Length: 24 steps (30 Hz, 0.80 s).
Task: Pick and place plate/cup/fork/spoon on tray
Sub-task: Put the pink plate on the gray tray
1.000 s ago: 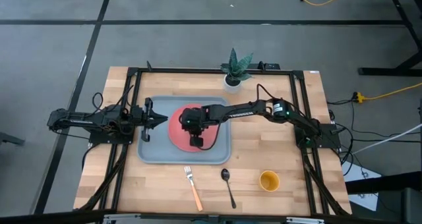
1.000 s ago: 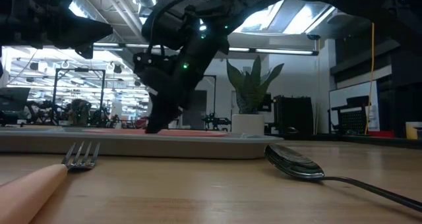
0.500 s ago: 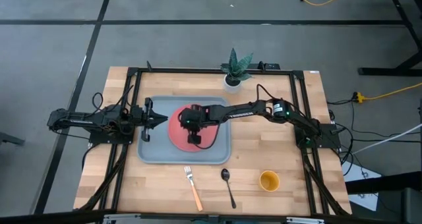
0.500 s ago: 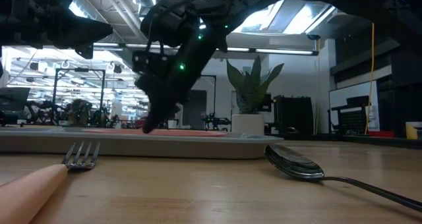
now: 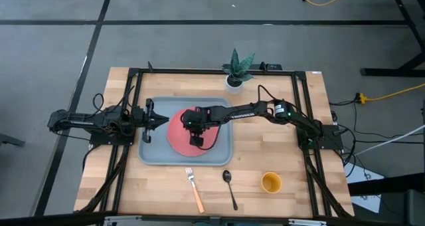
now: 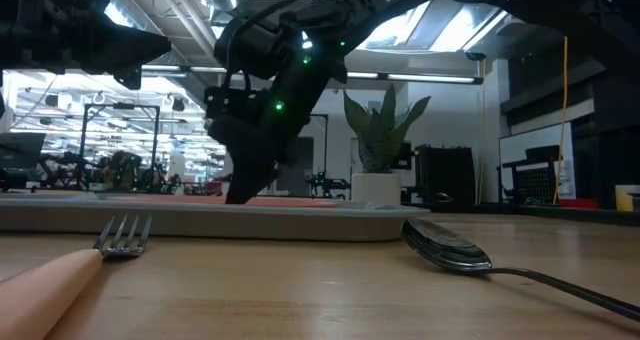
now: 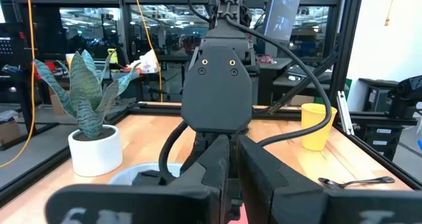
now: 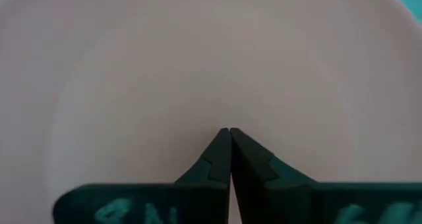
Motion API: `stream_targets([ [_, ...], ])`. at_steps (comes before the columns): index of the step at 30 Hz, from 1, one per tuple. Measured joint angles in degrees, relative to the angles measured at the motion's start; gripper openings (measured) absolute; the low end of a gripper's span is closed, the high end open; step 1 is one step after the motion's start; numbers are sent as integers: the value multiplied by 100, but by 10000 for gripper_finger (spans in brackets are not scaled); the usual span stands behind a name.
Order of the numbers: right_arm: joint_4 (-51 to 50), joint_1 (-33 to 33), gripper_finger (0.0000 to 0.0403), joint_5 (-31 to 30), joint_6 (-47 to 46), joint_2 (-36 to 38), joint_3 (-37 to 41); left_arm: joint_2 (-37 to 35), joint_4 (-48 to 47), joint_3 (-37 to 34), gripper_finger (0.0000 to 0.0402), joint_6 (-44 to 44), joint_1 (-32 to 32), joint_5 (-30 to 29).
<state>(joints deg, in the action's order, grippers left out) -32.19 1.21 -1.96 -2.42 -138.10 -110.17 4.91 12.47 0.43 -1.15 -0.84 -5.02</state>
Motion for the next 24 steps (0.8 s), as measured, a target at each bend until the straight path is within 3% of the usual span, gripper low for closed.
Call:
stream_targets([
  [6,505,0,10,308,85,-94,-5,2,-9,0,28,-26,0,0],
  [24,1046,186,10,301,342,-123,-40,2,0,0,28,-26,0,20],
])
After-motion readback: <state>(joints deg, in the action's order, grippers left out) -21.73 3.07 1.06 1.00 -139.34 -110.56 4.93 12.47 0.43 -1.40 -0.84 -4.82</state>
